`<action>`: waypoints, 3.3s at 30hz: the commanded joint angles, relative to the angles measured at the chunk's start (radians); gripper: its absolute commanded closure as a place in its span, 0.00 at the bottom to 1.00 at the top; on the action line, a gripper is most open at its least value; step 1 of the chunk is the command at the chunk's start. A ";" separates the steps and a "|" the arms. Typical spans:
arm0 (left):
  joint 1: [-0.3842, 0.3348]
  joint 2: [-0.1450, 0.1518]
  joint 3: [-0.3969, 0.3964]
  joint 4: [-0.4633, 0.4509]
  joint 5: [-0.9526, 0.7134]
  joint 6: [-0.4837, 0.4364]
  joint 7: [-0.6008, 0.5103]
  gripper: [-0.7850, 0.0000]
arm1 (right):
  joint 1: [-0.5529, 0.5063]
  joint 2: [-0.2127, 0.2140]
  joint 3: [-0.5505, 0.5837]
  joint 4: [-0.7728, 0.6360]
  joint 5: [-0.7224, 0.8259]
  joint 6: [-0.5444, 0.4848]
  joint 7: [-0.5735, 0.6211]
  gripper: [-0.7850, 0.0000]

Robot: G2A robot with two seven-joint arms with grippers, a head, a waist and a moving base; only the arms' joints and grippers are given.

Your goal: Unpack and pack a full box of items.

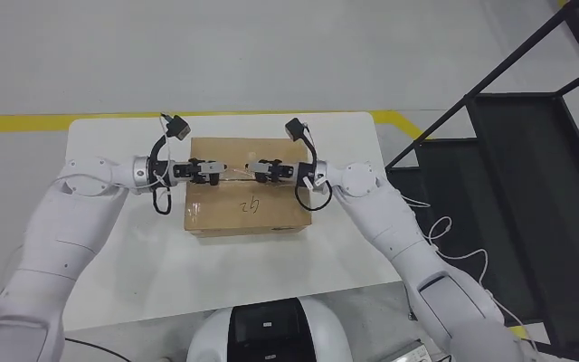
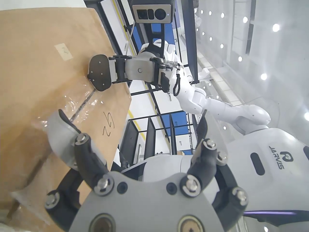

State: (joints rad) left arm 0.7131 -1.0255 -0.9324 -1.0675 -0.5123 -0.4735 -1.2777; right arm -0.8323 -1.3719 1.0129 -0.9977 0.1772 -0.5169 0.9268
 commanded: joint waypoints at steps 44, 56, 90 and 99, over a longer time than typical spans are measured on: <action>0.075 0.020 -0.136 -0.024 0.033 0.060 0.045 0.00 | -0.052 0.072 0.192 -0.097 0.119 0.013 0.171 0.00; 0.116 0.040 -0.187 -0.059 0.120 0.096 0.093 0.00 | -0.145 0.123 0.324 -0.196 0.226 0.067 0.307 0.00; 0.195 0.062 -0.276 -0.030 0.165 0.112 0.191 0.00 | -0.148 0.132 0.213 -0.137 0.165 0.056 0.203 0.00; 0.265 0.091 -0.399 -0.077 0.128 0.102 0.216 0.00 | -0.091 0.110 0.112 -0.048 0.055 0.047 0.099 0.00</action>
State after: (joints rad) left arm 0.9673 -0.9378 -1.3173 -1.1357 -0.3825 -0.3717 -1.0643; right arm -0.9309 -1.2608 1.1338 -1.0530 0.2596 -0.4666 1.0356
